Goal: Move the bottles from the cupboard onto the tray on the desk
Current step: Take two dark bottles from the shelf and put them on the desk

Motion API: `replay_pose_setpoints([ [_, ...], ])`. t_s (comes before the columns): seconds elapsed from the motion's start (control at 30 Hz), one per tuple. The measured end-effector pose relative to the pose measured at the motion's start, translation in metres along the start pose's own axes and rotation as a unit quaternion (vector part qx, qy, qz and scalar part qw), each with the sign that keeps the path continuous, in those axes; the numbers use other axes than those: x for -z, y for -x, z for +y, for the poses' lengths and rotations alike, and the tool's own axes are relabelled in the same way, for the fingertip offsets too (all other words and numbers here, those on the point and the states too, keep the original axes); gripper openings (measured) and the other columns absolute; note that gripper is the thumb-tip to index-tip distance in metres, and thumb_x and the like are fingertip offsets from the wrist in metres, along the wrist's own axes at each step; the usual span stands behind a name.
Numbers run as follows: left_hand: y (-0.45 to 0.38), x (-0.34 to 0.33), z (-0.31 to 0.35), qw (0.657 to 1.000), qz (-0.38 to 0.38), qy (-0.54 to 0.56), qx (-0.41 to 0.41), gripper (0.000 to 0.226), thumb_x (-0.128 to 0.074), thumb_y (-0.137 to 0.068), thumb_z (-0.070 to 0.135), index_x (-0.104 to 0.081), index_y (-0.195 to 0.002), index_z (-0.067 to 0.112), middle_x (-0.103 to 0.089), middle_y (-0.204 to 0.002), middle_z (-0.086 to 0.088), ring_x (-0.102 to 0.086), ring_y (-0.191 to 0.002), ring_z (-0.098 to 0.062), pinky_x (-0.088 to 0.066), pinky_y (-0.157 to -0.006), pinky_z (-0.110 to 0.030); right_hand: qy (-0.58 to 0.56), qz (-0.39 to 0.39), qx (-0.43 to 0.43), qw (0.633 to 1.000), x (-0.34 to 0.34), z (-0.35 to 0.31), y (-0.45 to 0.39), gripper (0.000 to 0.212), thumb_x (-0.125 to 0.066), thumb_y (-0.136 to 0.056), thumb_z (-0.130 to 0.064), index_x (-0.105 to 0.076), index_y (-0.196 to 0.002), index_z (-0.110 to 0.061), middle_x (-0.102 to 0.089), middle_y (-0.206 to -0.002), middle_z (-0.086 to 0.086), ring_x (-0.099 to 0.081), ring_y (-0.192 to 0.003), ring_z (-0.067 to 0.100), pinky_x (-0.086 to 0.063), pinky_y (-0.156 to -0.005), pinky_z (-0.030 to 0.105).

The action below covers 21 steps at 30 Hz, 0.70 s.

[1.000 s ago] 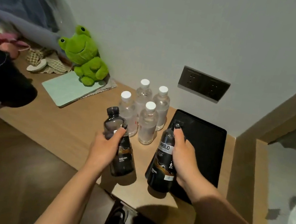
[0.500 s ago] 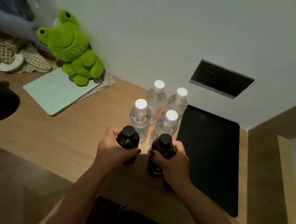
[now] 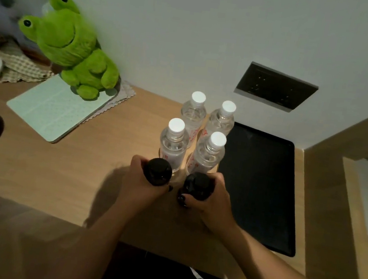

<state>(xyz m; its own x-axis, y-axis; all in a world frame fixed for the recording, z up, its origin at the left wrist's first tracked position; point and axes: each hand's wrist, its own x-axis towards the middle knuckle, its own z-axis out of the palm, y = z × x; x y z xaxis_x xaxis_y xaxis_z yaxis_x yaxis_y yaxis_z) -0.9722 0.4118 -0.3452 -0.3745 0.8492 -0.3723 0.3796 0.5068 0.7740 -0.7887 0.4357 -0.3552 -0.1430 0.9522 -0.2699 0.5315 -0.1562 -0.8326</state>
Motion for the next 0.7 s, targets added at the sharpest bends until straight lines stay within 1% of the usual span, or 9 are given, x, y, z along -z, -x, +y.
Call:
replay_pose_setpoints([
  [0.1,0.001,0.002,0.002,1.0,-0.022,-0.006,-0.005,0.056,-0.083,-0.068,0.02,-0.04,-0.105,0.021,-0.05,-0.085,0.015,-0.048,-0.074,0.003,-0.03,-0.053,-0.011,0.015,-0.002,0.014,1.0,0.0,-0.001,0.004,0.051,-0.087,-0.066,-0.023,-0.047,-0.097,-0.028,-0.056,-0.099,-0.01,-0.058,-0.089,0.001,-0.051,-0.075,0.019],
  [0.17,0.002,0.004,0.005,0.999,-0.037,0.0,-0.002,0.056,-0.082,-0.07,0.022,-0.041,-0.108,0.024,-0.051,-0.088,0.017,-0.051,-0.078,0.001,-0.033,-0.059,-0.011,0.005,-0.007,0.016,1.0,0.0,0.001,0.006,0.051,-0.086,-0.068,-0.019,-0.049,-0.104,-0.017,-0.057,-0.098,-0.008,-0.06,-0.088,-0.002,-0.051,-0.073,0.015],
  [0.23,0.003,0.007,0.008,0.999,-0.044,0.01,-0.009,0.062,-0.083,-0.07,0.027,-0.046,-0.12,0.025,-0.054,-0.099,0.013,-0.053,-0.093,-0.008,-0.043,-0.076,-0.018,-0.013,-0.014,0.016,1.0,-0.001,0.003,0.008,0.056,-0.085,-0.068,-0.016,-0.049,-0.11,-0.013,-0.058,-0.1,-0.009,-0.059,-0.089,-0.007,-0.048,-0.074,0.009],
  [0.3,0.006,0.01,0.012,0.999,-0.037,0.001,-0.026,0.073,-0.08,-0.071,0.034,-0.046,-0.134,0.021,-0.057,-0.115,0.005,-0.051,-0.104,-0.01,-0.046,-0.091,-0.027,-0.028,-0.019,0.011,0.999,-0.001,0.003,0.011,0.063,-0.084,-0.07,-0.015,-0.045,-0.119,-0.019,-0.056,-0.106,-0.016,-0.056,-0.095,-0.008,-0.046,-0.077,0.007],
  [0.43,0.025,0.014,0.024,0.979,0.05,-0.101,-0.17,0.073,-0.073,-0.08,0.03,-0.041,-0.143,0.01,-0.05,-0.143,-0.01,-0.05,-0.127,-0.025,-0.04,-0.102,-0.033,-0.046,-0.02,-0.011,0.999,0.007,0.002,0.029,0.068,-0.075,-0.081,-0.028,-0.031,-0.133,-0.033,-0.045,-0.116,-0.03,-0.049,-0.103,-0.02,-0.041,-0.085,0.004],
  [0.47,0.031,0.013,0.028,0.961,0.076,-0.141,-0.225,0.07,-0.07,-0.083,0.027,-0.041,-0.143,0.007,-0.047,-0.146,-0.013,-0.047,-0.132,-0.027,-0.038,-0.104,-0.034,-0.038,-0.018,-0.013,0.999,0.01,0.002,0.035,0.07,-0.071,-0.081,-0.041,-0.029,-0.137,-0.033,-0.043,-0.122,-0.029,-0.047,-0.108,-0.017,-0.038,-0.087,0.004],
  [0.53,0.041,0.009,0.036,0.928,0.099,-0.178,-0.311,0.063,-0.062,-0.088,0.024,-0.039,-0.144,0.006,-0.042,-0.149,-0.012,-0.038,-0.138,-0.023,-0.03,-0.11,-0.034,-0.01,-0.003,-0.021,1.0,0.017,0.003,0.048,0.083,-0.058,-0.079,-0.061,-0.025,-0.148,-0.028,-0.033,-0.137,-0.022,-0.037,-0.124,-0.004,-0.031,-0.099,0.015],
  [0.63,0.056,-0.004,0.051,0.933,0.024,-0.191,-0.304,0.063,-0.052,-0.095,0.028,-0.025,-0.151,0.018,-0.024,-0.159,0.001,-0.016,-0.144,-0.006,-0.016,-0.115,-0.028,0.022,0.042,-0.055,0.997,0.033,0.01,0.066,0.065,-0.052,-0.095,-0.047,-0.027,-0.15,-0.024,-0.027,-0.154,-0.006,-0.033,-0.136,0.01,-0.028,-0.105,0.025],
  [0.7,0.068,-0.018,0.054,0.93,0.004,-0.198,-0.31,0.062,-0.048,-0.097,0.032,-0.021,-0.152,0.022,-0.019,-0.16,0.005,-0.013,-0.145,-0.005,-0.015,-0.117,-0.028,0.037,0.063,-0.065,0.995,0.046,0.016,0.083,0.058,-0.05,-0.098,-0.038,-0.027,-0.149,-0.025,-0.025,-0.157,-0.003,-0.031,-0.139,0.012,-0.027,-0.107,0.026],
])
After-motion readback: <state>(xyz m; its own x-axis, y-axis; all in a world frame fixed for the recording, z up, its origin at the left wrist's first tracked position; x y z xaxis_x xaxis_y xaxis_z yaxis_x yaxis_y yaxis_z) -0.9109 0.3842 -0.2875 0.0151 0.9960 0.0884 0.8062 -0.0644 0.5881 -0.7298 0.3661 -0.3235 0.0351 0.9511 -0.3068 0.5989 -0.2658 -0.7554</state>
